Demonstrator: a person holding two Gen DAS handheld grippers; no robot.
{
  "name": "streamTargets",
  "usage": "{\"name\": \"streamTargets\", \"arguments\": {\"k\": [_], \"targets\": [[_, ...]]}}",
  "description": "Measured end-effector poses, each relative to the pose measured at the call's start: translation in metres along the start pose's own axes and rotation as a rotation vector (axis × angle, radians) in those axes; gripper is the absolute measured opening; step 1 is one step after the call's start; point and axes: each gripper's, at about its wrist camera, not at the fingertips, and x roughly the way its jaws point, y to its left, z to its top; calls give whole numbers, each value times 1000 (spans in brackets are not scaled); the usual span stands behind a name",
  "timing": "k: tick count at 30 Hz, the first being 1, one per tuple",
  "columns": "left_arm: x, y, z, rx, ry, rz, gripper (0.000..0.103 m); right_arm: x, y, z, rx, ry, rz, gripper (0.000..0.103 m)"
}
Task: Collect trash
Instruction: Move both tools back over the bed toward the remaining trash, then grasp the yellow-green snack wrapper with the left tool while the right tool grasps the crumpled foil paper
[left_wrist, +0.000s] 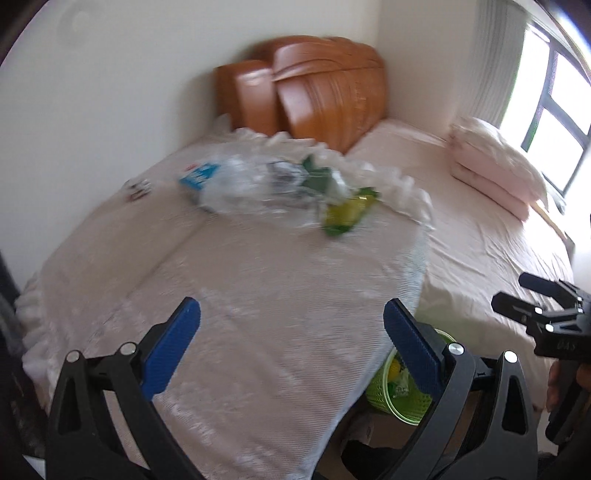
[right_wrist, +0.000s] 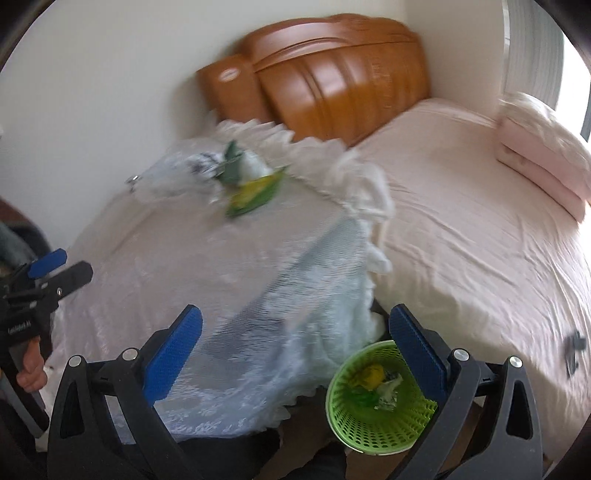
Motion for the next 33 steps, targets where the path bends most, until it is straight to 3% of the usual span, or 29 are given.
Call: {"name": "streamTargets", "arguments": {"k": [10,16,21,26,28,31,33], "targets": [[24,25,4,-140,52,-49,95,18,22,7,-38,45,22,100],[67,19,47,-184,54,-104,95,30,20,13,-38,61,6,100],[122,27,81,-312,93,-96,95,40,11,20,-31,76,6,100],[169,50,93,-488,146,-87,77,47,4,27,-24,85,8,100],[179,56,94,-536,159,-97,61,50,1,30,-22,89,7,100],[188,63,90,-575,180,-108,44,55,-1,36,-13,89,18,100],[189,64,87,-578,181,-106,38,57,0,42,-11,84,29,100]]}}
